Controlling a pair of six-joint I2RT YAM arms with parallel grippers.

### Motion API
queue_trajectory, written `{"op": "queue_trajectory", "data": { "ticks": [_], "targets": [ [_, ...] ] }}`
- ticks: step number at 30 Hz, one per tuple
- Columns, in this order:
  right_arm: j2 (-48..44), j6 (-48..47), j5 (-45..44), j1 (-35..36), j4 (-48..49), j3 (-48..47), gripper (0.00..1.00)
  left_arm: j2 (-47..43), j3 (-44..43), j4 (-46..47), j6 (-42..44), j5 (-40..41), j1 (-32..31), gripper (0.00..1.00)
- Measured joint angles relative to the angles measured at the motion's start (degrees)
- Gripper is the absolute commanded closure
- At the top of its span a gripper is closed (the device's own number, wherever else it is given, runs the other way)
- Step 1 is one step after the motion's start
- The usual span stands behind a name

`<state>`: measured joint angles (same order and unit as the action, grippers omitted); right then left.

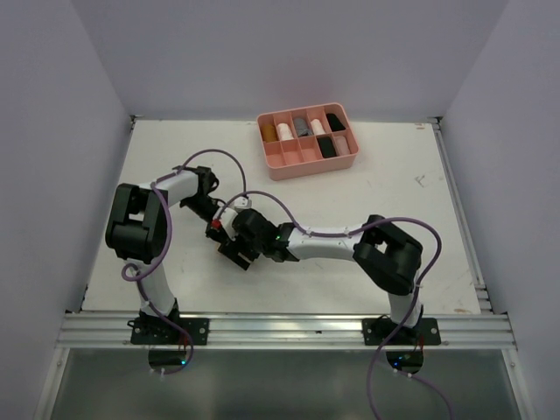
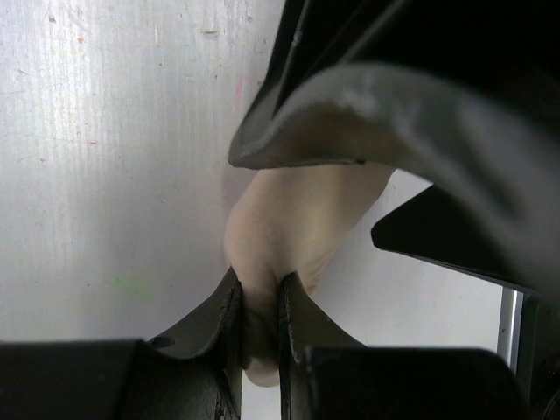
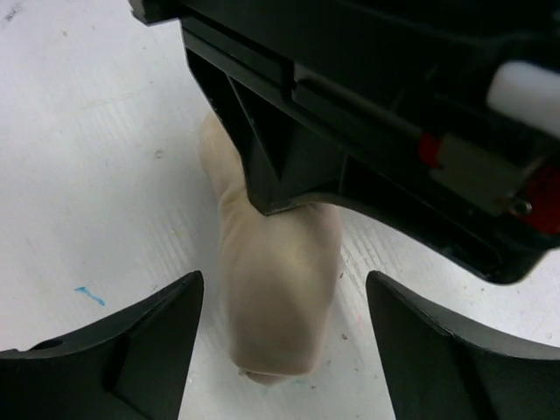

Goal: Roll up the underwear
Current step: Place the rolled underwear into the container

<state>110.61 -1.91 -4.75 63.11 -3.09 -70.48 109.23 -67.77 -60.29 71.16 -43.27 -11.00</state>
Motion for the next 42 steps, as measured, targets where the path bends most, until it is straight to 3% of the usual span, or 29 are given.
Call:
{"op": "queue_trajectory", "data": {
  "ticks": [7,11,13,24,30,32,35,37,38,39,41,42],
  "targets": [
    [1.7,0.0,1.4,-0.1,-0.4,-2.3,0.31,0.1,-0.2,0.0,0.0,0.0,0.0,0.92],
    [2.7,0.1,1.2,-0.2,-0.5,-2.8,0.46,0.3,-0.3,0.0,0.0,0.1,0.1,0.92],
    [2.8,0.3,1.3,-0.3,-0.7,-2.8,0.48,0.3,-0.4,0.0,-0.1,0.1,0.1,0.90],
    [3.3,0.0,1.2,-0.4,0.0,-2.6,0.42,0.5,-0.6,0.0,-0.6,0.2,0.3,0.84],
    [2.1,-0.5,1.2,-0.3,6.4,3.8,0.42,0.8,-1.1,-0.3,-0.6,0.3,0.0,0.85],
    [1.1,-0.6,1.3,-0.3,8.6,5.9,0.46,0.8,-1.1,-0.3,-0.6,0.3,0.1,0.85],
    [1.0,-0.9,1.2,-0.3,9.4,6.4,0.65,0.8,-1.1,-0.4,-0.6,0.3,0.1,0.83],
    [1.1,-1.2,1.4,-0.3,9.5,6.4,0.79,0.8,-1.2,-0.4,-0.6,0.4,0.0,0.80],
    [1.1,-1.3,1.5,-0.3,9.5,6.4,0.91,0.9,-1.2,-0.4,-0.5,0.4,0.0,0.77],
    [1.1,-1.5,1.5,-0.3,9.5,6.4,0.98,0.9,-1.2,-0.4,-0.5,0.4,0.0,0.70],
    [1.1,-1.8,1.7,-0.4,9.4,6.4,1.00,0.9,-1.3,-0.2,-0.6,0.5,0.0,0.60],
    [1.1,-1.8,1.9,-0.4,9.4,6.4,1.00,0.9,-1.4,0.0,-0.6,0.6,0.0,0.49]
  ]
}}
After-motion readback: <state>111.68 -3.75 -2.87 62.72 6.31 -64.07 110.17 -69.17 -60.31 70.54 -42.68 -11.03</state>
